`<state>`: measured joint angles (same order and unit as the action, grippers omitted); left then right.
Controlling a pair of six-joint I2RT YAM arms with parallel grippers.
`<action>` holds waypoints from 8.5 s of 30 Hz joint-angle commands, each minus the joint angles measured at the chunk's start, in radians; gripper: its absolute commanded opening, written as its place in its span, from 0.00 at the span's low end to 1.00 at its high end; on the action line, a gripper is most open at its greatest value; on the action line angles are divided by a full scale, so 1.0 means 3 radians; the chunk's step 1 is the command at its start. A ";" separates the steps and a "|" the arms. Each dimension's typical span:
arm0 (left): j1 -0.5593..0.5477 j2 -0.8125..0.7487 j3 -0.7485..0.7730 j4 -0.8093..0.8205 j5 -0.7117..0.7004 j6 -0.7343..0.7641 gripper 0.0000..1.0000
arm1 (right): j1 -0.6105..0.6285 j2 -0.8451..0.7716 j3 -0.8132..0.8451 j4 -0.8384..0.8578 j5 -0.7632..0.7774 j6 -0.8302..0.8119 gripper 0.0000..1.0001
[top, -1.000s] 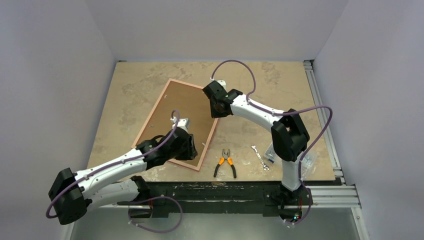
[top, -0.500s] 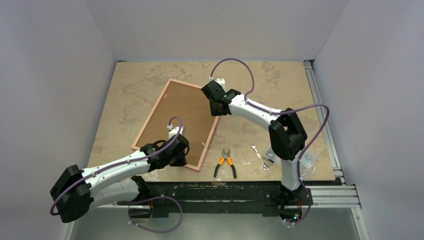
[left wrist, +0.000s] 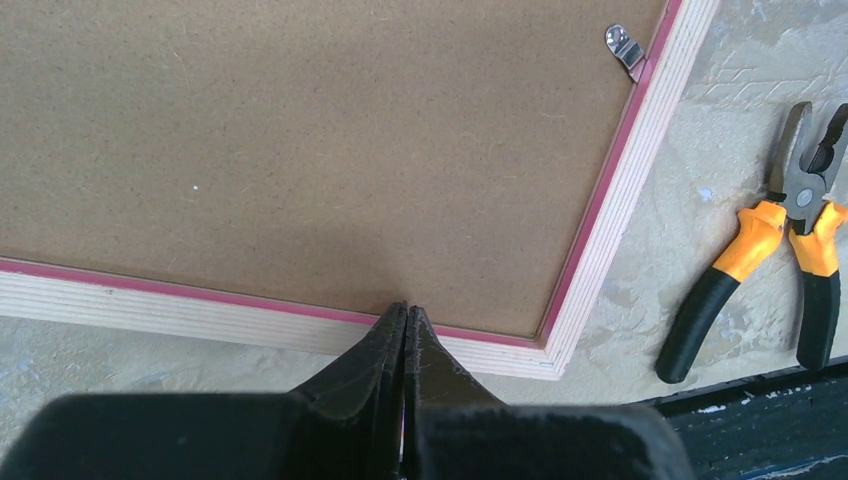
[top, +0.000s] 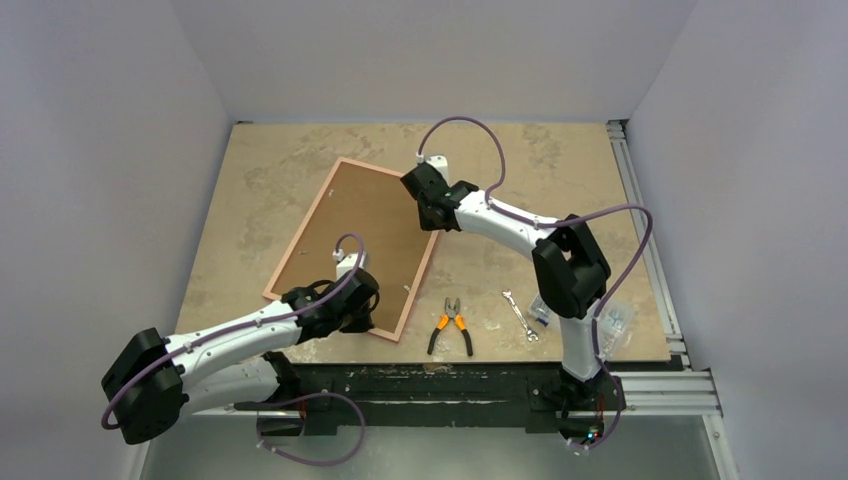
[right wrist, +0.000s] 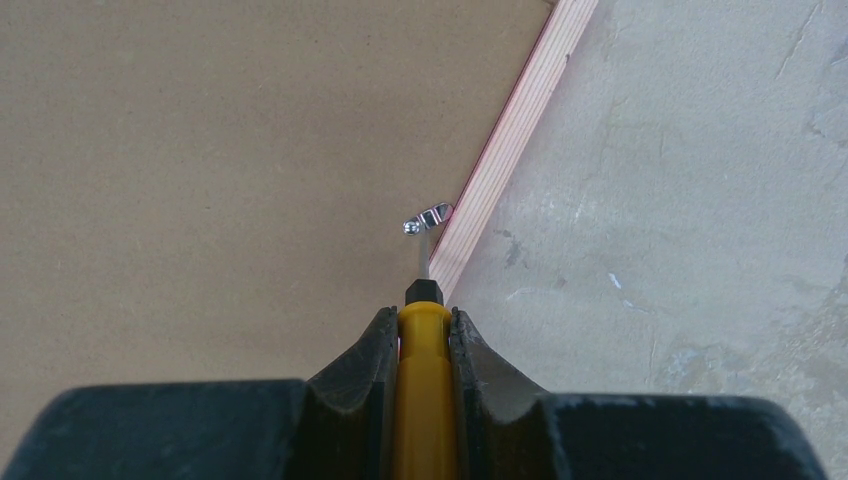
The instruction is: Take the photo out of the frame
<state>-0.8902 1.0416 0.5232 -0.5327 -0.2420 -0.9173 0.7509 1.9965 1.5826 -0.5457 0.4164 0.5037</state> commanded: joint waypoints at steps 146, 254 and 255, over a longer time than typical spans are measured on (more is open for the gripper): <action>0.0012 0.0015 0.0056 -0.0092 -0.0001 0.0032 0.00 | -0.0341 -0.0546 -0.0988 0.1262 -0.1230 -0.0053 0.00; 0.0866 0.0427 0.1441 -0.0121 0.0790 0.0478 0.64 | -0.0224 -0.3535 -0.3265 0.0792 -0.0978 0.0734 0.00; 0.0965 0.0281 0.1328 -0.0198 0.0872 0.0549 0.64 | -0.0161 -0.3465 -0.3252 0.0865 -0.0935 0.0756 0.00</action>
<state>-0.6781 1.2240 1.0401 -0.4862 -0.0578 -0.9157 0.6621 0.9138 0.5507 -0.3969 0.1268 0.7071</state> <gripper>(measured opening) 0.640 0.151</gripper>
